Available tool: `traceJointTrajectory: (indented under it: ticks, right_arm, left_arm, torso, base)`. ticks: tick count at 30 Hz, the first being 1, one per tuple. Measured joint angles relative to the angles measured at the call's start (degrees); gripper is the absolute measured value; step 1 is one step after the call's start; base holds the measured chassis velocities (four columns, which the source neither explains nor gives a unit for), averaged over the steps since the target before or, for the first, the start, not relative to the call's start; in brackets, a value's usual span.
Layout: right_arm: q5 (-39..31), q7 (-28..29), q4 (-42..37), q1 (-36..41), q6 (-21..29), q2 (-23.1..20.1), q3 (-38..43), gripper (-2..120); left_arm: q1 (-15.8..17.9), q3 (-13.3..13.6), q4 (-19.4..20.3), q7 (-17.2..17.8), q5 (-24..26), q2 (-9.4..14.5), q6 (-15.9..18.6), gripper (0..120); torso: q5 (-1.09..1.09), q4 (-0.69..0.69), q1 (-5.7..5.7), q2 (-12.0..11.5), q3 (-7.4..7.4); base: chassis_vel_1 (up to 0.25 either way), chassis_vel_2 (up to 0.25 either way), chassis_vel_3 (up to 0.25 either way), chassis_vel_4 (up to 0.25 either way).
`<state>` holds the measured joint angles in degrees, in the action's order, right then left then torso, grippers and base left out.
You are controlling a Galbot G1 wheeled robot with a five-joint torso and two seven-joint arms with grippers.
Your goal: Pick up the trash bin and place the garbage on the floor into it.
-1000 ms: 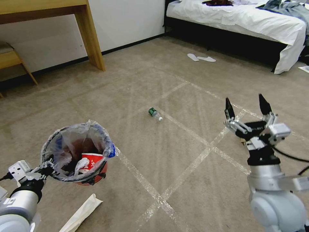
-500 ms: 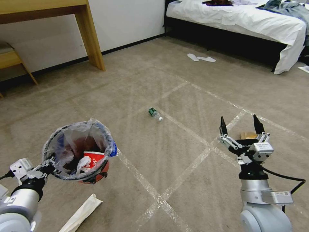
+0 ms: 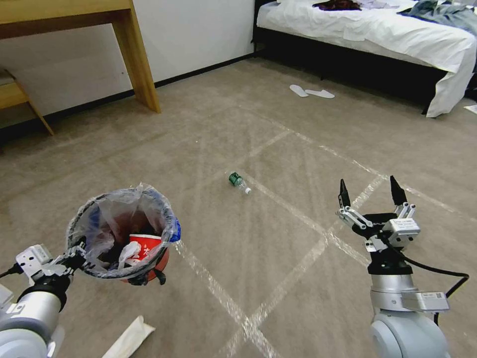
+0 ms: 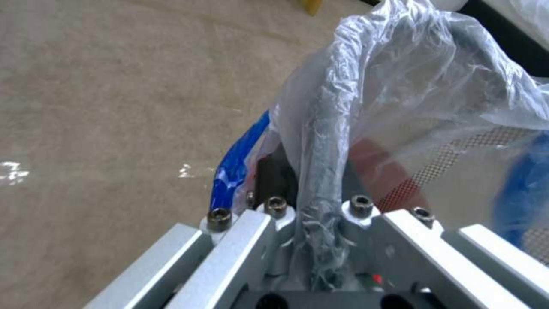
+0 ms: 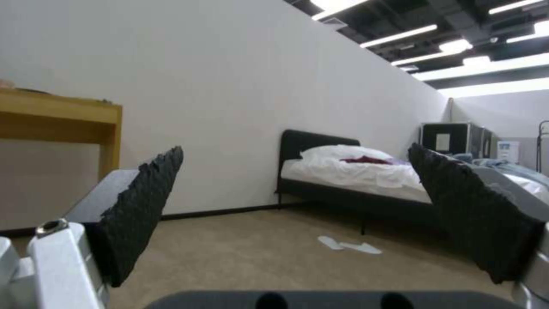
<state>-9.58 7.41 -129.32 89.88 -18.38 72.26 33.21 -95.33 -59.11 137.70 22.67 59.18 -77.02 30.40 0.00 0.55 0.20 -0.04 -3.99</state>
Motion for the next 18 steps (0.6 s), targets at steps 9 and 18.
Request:
traceJointTrajectory:
  ticks: [9,18]
  right_arm:
    - [-0.26,0.0,0.15,-0.37,-0.1,-0.72,-0.1,100]
    - [-0.23,-0.03,0.15,-0.11,-0.2,-0.91,-0.06,100]
  left_arm:
    - [-0.51,0.02,0.51,-0.07,-0.3,-0.74,-0.05,2]
    - [-1.05,-0.18,1.17,-0.07,-0.32,-0.77,-0.06,2]
  torso:
    - [0.0,0.0,0.0,0.0,0.01]
    - [0.0,0.0,-0.02,0.0,0.02]
  base:
    - [-0.195,0.186,0.187,-0.189]
    - [-0.166,0.167,0.166,-0.167]
